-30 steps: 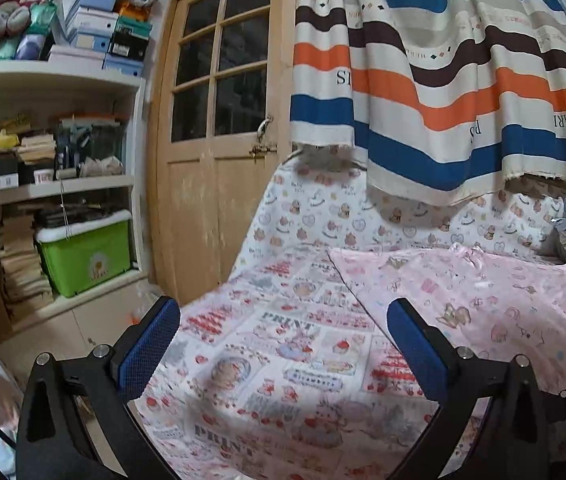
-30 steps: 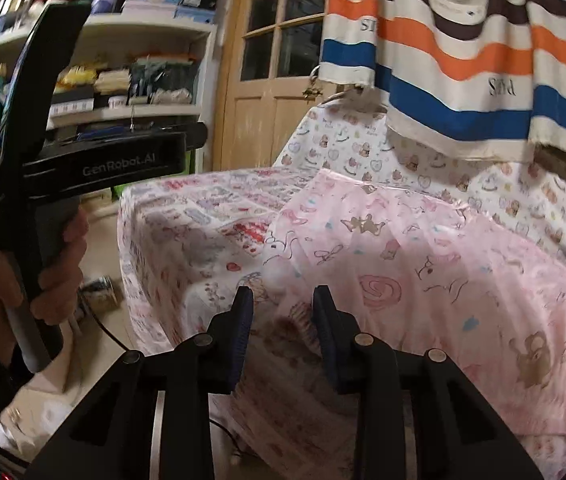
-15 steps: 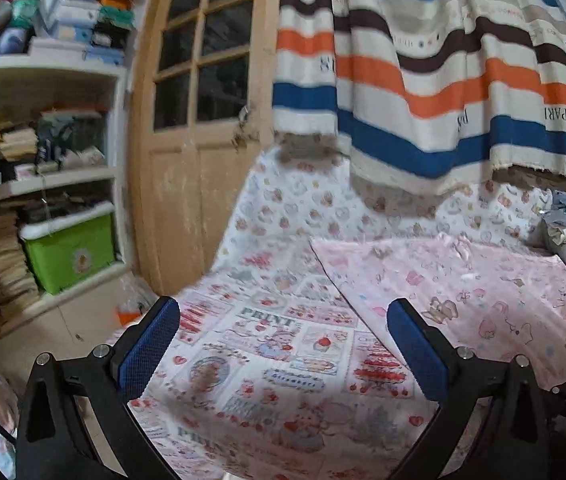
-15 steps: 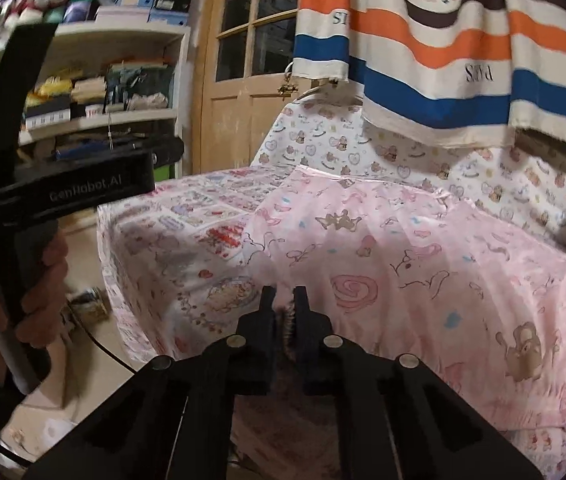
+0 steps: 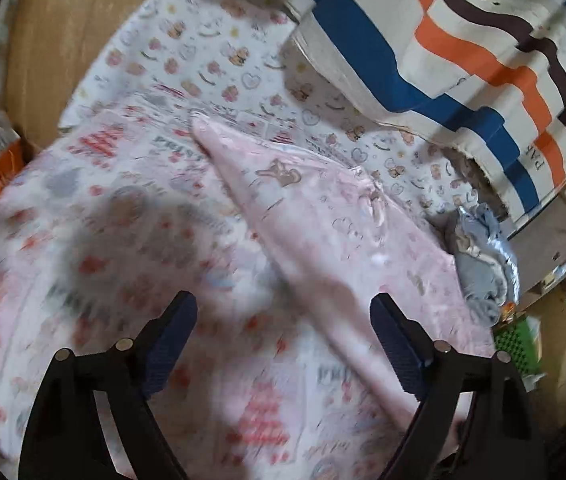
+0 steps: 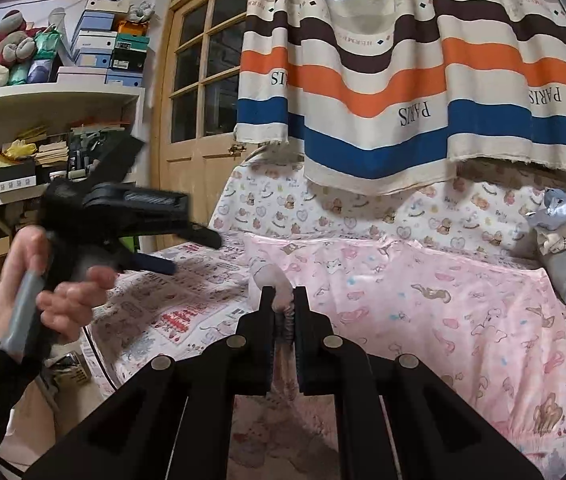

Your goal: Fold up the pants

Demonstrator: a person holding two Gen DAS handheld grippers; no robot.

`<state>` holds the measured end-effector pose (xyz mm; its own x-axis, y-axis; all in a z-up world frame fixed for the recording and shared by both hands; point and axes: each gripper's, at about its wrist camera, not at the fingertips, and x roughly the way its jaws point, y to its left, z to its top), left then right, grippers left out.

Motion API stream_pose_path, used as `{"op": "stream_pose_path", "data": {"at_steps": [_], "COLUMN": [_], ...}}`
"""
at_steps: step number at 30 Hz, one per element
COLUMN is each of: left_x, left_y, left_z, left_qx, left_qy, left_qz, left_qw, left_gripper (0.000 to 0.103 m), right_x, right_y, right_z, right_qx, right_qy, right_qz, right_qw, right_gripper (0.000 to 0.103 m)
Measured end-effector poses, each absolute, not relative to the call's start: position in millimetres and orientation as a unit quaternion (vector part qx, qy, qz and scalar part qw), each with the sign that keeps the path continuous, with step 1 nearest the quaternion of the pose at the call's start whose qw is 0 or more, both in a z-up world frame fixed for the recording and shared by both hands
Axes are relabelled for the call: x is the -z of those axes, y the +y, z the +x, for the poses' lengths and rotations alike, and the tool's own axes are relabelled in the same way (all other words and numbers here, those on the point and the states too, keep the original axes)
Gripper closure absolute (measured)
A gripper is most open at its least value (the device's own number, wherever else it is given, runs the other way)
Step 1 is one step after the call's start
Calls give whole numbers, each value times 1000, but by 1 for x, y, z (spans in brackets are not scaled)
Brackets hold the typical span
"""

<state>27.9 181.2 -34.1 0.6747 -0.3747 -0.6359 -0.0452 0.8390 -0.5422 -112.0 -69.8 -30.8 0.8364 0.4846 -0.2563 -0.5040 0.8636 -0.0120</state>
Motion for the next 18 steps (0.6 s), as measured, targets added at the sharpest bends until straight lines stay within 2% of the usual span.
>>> {"op": "stream_pose_path", "data": {"at_steps": [4,11,18], "left_x": [27,7,36], "left_y": [194,217,241], "left_z": [68,127,164], "left_qx": [24,3,40], "left_qy": [408,451,476], "left_qz": [-257,-266,-374], "left_qw": [876,852,795], "left_gripper": [18,21,42], "right_x": [32,33,32], "right_y": [-70,-77,-84], "right_z": [-115,-112,-109], "right_qx": [-268,-272,-273], "right_qy": [123,126,128], "right_qz": [-42,-19,0], "right_qw": [955,954,953], "right_gripper": [95,95,95]}}
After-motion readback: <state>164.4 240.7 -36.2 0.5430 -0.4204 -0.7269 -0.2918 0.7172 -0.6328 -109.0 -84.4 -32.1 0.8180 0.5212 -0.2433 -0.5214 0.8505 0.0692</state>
